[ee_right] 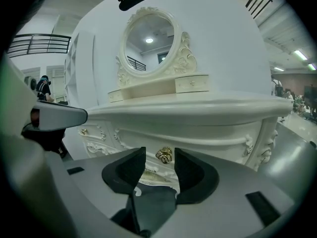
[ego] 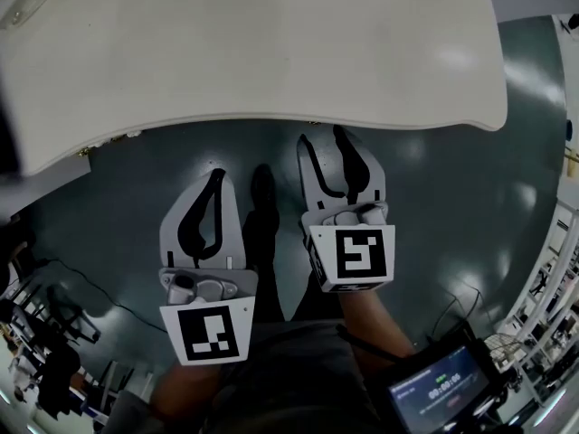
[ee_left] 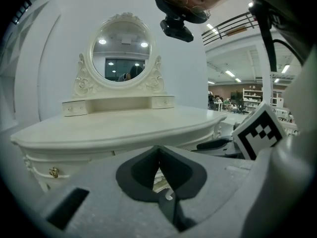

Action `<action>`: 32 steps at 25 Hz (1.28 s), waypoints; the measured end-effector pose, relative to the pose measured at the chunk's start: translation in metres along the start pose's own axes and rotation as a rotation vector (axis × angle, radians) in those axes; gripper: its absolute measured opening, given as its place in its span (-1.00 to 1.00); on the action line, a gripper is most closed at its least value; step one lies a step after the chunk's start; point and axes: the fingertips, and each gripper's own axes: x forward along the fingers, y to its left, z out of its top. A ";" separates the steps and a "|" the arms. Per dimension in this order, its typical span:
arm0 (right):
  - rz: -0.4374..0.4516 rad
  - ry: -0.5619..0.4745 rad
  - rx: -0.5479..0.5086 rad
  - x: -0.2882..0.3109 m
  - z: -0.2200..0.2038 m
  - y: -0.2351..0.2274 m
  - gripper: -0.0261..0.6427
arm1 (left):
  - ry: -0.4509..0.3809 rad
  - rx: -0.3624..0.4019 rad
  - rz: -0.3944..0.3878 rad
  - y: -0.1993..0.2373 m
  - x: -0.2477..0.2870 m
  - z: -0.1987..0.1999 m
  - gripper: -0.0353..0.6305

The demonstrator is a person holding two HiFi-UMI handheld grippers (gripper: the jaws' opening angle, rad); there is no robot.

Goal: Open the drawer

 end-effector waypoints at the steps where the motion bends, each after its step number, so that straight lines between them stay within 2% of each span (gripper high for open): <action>1: -0.001 0.001 0.002 0.001 0.001 0.000 -0.43 | 0.001 -0.001 0.001 0.000 -0.001 0.000 -0.85; 14: -0.075 -0.013 0.066 0.006 0.010 -0.012 -0.44 | 0.017 -0.008 0.017 0.001 -0.005 0.000 -0.85; 17: -0.094 0.002 0.068 0.007 0.010 -0.014 -0.56 | 0.016 -0.008 0.017 0.001 -0.003 0.002 -0.85; 24: -0.090 -0.032 0.079 0.006 0.017 -0.013 -0.67 | 0.019 -0.011 0.011 0.001 -0.004 0.000 -0.85; 32: -0.093 -0.026 0.061 0.009 0.015 -0.015 -0.68 | 0.012 -0.006 0.011 0.000 -0.003 0.002 -0.85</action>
